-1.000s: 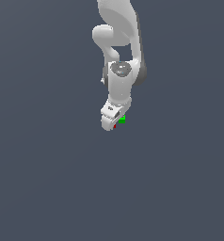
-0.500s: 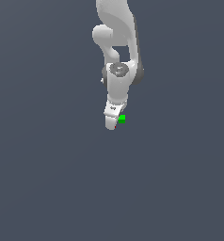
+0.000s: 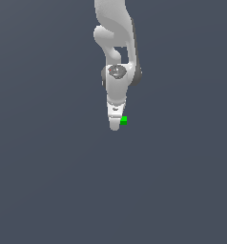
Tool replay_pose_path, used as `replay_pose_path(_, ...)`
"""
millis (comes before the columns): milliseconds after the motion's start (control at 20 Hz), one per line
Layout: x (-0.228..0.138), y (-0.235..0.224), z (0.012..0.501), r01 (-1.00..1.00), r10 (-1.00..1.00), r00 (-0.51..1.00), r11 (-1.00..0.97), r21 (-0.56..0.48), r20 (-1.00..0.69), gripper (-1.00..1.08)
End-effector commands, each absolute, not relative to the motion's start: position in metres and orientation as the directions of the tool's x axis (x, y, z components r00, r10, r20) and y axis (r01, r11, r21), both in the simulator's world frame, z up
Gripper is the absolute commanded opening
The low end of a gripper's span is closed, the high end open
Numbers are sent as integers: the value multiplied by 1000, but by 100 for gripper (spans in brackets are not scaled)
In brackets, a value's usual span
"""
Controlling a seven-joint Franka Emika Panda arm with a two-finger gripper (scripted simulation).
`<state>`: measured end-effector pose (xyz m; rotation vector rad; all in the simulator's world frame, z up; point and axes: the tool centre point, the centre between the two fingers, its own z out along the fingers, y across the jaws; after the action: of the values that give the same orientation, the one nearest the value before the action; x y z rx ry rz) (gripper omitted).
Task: Stack the red cube on top of the green cube.
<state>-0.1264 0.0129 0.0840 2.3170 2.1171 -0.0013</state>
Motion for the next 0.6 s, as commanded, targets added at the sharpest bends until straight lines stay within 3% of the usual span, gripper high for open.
replay_pose_path(0, -131, 10, 80, 1000, 1000, 31, -31, 1, -2, 100)
replay_pose_path(550, -141, 0, 71, 993, 993, -116, 116, 0, 0, 100)
